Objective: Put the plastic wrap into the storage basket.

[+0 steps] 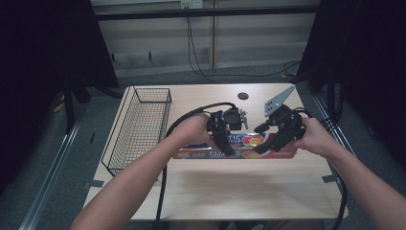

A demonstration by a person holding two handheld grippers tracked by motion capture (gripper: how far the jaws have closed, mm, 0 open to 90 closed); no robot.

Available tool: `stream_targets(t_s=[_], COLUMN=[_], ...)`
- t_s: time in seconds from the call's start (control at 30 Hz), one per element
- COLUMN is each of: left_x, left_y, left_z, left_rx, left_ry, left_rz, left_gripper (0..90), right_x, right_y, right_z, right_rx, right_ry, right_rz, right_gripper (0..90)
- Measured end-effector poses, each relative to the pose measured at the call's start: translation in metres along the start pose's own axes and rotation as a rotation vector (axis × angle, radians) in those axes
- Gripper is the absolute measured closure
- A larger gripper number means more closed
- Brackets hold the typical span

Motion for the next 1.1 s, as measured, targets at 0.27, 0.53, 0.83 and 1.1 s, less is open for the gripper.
stream_targets(t_s=[0.27, 0.53, 0.83, 1.1], left_x=[-0.01, -0.016, -0.022, -0.023], left_y=[-0.018, -0.037, -0.052, -0.06], left_z=[0.014, 0.025, 0.032, 0.036], left_rx=[0.009, -0.013, -0.01, -0.036], left_ry=[0.055, 0.104, 0.129, 0.151], left_rz=[0.101, 0.17, 0.242, 0.258], left_gripper=[44.0, 44.0, 44.0, 44.0], right_x=[0.021, 0.031, 0.031, 0.026], right_y=[0.0, -0.002, -0.006, -0.009], right_z=[0.013, 0.028, 0.029, 0.018], right_rx=[0.063, 0.097, 0.088, 0.061], right_ry=[-0.127, -0.2, -0.228, -0.212], right_rz=[-0.086, -0.082, -0.055, -0.041], right_gripper=[7.6, 7.3, 7.3, 7.2])
Point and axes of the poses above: each handheld gripper's, and its own axes: z roughly backward along the jaws, y roughly out of its top, x roughly to its right, the point moved 10 cm from there along -z, roughly forward along the jaws, and after that the axes turned 6 degrees about x, right-handed, at the moved point
